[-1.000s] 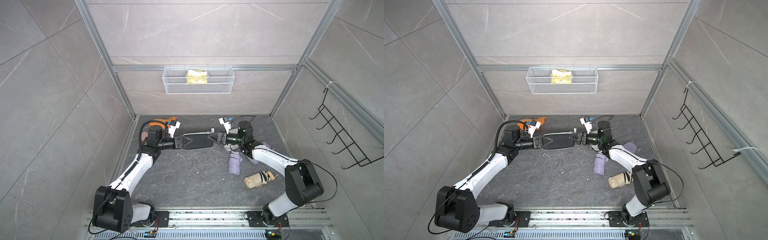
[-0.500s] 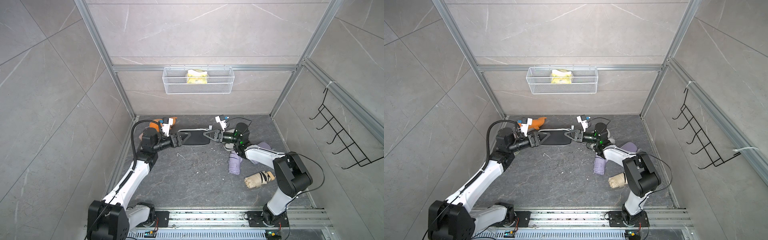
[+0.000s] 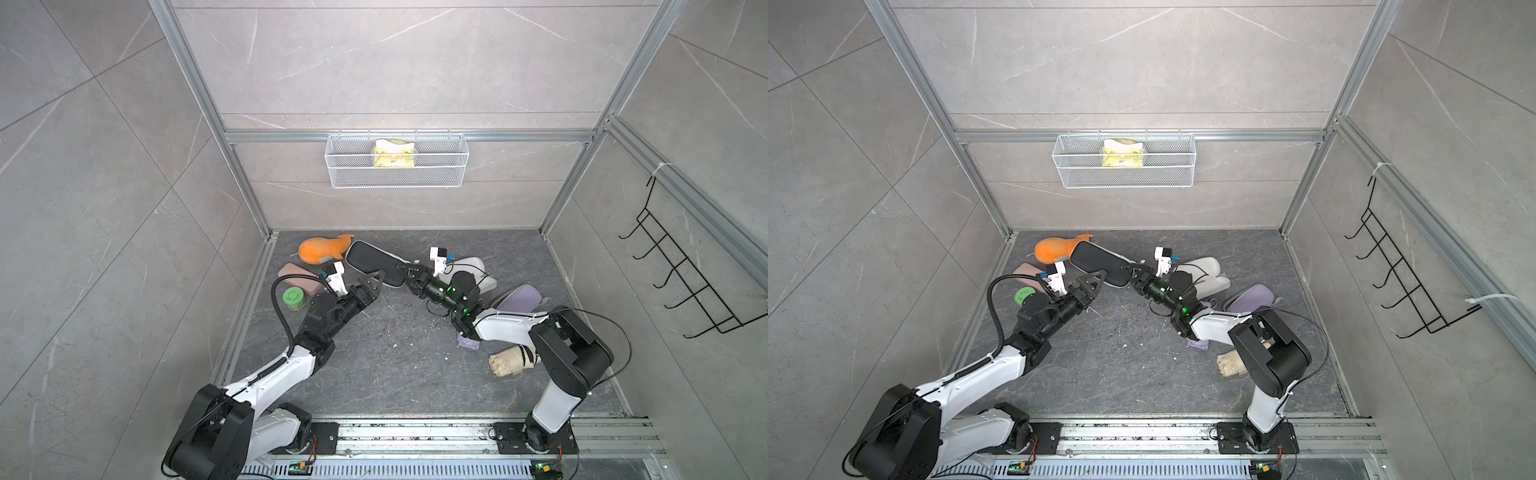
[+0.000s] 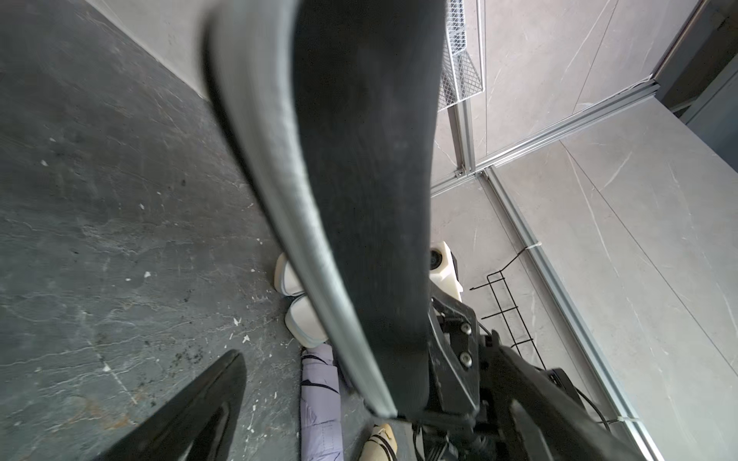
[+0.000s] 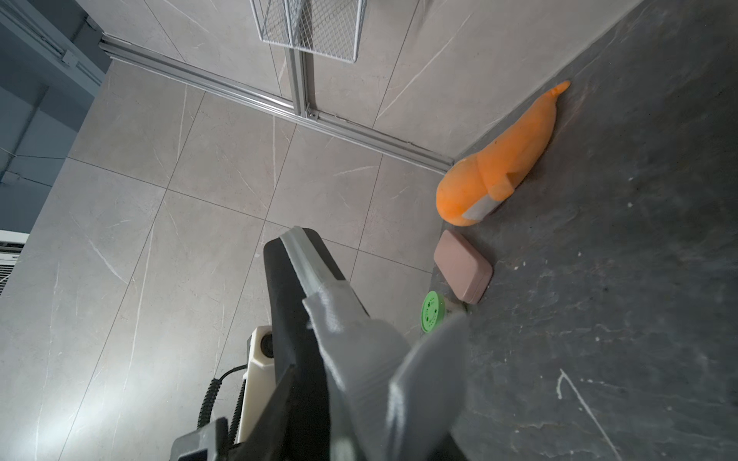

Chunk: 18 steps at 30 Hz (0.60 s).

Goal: Put umbrellas into zippered umbrella sleeves
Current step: Adjust the umbrella sleeve.

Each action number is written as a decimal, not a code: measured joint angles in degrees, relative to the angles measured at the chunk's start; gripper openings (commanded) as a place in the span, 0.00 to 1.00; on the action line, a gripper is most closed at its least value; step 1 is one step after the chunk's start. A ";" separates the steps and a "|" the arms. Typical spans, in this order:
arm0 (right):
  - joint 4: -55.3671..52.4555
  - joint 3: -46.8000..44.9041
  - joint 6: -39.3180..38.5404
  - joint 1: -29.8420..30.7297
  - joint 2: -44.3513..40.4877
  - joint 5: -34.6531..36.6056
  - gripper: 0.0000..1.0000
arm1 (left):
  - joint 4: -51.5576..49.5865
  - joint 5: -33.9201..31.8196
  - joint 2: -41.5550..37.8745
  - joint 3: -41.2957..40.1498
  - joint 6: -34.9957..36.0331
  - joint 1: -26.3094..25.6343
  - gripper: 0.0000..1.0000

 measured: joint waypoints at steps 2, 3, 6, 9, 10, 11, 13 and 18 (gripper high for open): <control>0.04 0.00 1.20 1.44 0.00 1.75 0.14 | 2.91 -1.92 2.56 0.70 -0.74 -0.55 0.77; 0.26 -0.02 1.88 1.66 0.00 2.40 0.16 | 4.74 -2.75 3.78 0.92 -1.29 -0.55 0.72; 0.85 -0.15 3.58 1.97 -0.04 3.76 0.29 | 10.32 -4.33 7.13 1.22 -2.62 -0.61 0.50; 1.51 -1.64 4.83 1.95 -0.44 4.85 0.52 | 12.57 -4.83 9.11 2.78 -3.50 -0.94 0.28; 1.73 -2.27 5.14 1.81 -0.98 5.03 0.58 | 12.96 -4.55 9.62 3.17 -3.74 -1.07 0.24; 1.97 -3.15 5.38 1.51 -1.73 4.87 0.61 | 13.09 -4.31 9.86 3.39 -3.61 -1.11 0.22; 2.62 -5.73 5.09 0.39 -3.89 3.76 0.64 | 13.03 -3.74 9.92 3.65 -3.06 -0.52 0.19; -4.09 -11.13 -6.27 -5.86 -10.73 0.68 0.53 | 7.72 -3.19 7.58 4.96 0.09 2.38 0.19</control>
